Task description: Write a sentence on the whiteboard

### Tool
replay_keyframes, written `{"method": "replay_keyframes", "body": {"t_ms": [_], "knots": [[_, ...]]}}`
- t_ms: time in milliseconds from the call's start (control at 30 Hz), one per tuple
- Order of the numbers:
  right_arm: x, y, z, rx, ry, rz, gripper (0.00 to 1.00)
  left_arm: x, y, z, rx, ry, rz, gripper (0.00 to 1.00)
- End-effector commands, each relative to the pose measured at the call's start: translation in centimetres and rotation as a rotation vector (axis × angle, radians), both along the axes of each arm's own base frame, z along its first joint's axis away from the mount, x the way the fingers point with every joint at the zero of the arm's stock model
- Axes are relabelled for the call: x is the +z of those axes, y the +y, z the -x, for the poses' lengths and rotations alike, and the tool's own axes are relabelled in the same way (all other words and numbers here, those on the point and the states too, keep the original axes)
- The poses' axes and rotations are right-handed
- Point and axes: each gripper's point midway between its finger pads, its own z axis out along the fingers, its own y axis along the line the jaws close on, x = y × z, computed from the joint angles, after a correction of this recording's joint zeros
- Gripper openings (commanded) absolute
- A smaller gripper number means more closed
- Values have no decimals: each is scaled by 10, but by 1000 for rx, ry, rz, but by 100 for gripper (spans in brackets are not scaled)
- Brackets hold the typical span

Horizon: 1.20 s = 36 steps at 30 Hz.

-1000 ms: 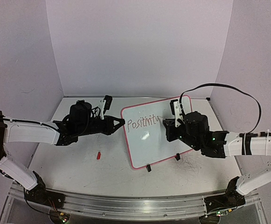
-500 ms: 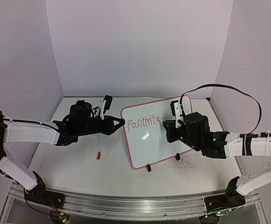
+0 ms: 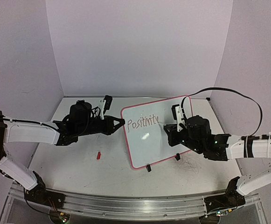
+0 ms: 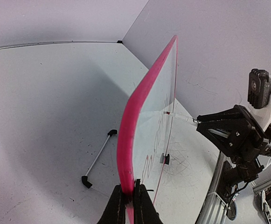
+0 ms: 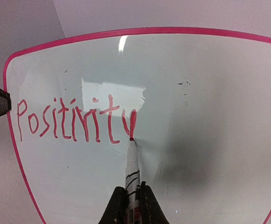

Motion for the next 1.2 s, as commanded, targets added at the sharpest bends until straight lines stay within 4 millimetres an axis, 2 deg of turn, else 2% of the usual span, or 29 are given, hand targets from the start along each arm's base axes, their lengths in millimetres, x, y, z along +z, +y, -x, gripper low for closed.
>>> {"method": "replay_keyframes", "body": {"t_ms": [0, 367, 633, 867, 1033, 1167], "knots": [[-10, -6, 7, 0, 37, 8, 0, 28, 6, -6, 27, -84, 21, 0], [-14, 3, 15, 34, 56, 4, 0, 28, 5, -7, 27, -84, 21, 0], [-4, 10, 10, 30, 31, -19, 0, 27, 6, -7, 29, -83, 21, 0], [25, -5, 20, 34, -28, -81, 0, 24, 6, -6, 28, -79, 14, 0], [32, -20, 18, -4, -83, -44, 0, 22, 7, -6, 34, -72, 14, 0], [35, -23, 12, -14, -134, 7, 0, 20, 9, -6, 45, -64, 10, 0]]}}
